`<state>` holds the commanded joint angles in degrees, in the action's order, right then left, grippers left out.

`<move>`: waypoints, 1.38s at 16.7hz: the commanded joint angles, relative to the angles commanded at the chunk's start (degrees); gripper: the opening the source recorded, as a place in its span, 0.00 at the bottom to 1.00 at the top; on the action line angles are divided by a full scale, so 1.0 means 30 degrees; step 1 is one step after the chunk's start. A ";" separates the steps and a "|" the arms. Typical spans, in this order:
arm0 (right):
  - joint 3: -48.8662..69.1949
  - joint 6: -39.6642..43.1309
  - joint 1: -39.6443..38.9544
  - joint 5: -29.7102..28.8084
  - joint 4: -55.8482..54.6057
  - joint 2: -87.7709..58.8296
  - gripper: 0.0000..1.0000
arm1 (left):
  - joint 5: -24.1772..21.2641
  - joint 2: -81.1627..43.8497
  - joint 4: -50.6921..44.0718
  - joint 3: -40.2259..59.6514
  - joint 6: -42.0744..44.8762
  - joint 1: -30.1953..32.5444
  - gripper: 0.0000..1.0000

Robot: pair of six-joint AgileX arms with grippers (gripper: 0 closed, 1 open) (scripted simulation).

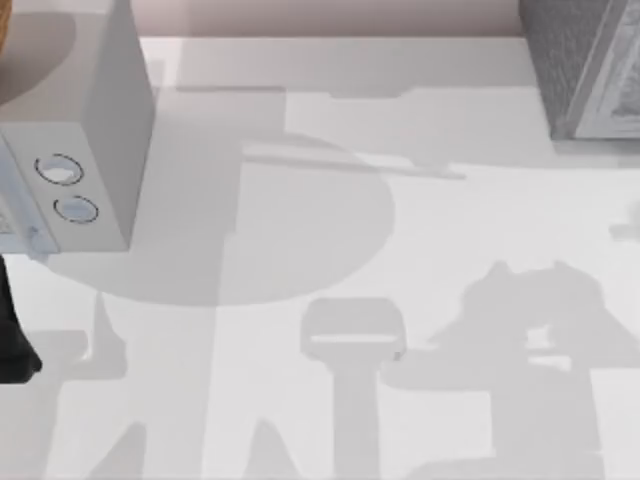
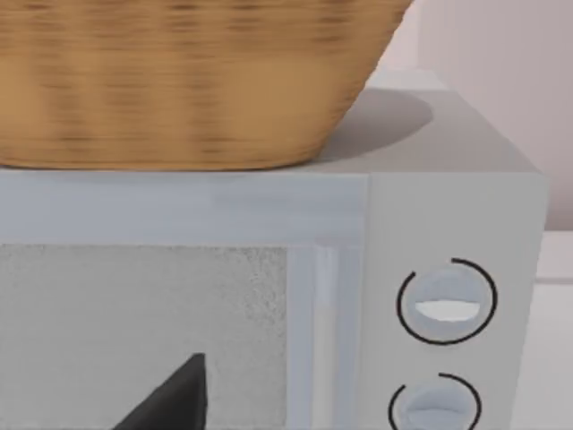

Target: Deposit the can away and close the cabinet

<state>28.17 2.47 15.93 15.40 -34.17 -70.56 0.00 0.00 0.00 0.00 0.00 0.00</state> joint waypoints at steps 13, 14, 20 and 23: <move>-0.7766 -0.0565 -0.4699 -0.4076 0.9442 2.0080 0.00 | 0.0000 0.0000 0.0000 0.0000 0.0000 0.0000 1.00; -0.8239 -0.0632 -0.4899 -0.4372 1.0010 2.1134 0.00 | 0.0000 0.0000 0.0000 0.0000 0.0000 0.0000 1.00; -0.9391 -0.0823 -0.5311 -0.5134 1.1389 2.3520 0.00 | 0.0000 0.0000 0.0000 0.0000 0.0000 0.0000 1.00; -0.9348 -0.0849 -0.5261 -0.5092 1.1357 2.3439 0.00 | 0.0000 0.0000 0.0000 0.0000 0.0000 0.0000 1.00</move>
<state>0.13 -0.08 0.15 0.13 -0.10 -0.24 0.00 0.00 0.00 0.00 0.00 0.00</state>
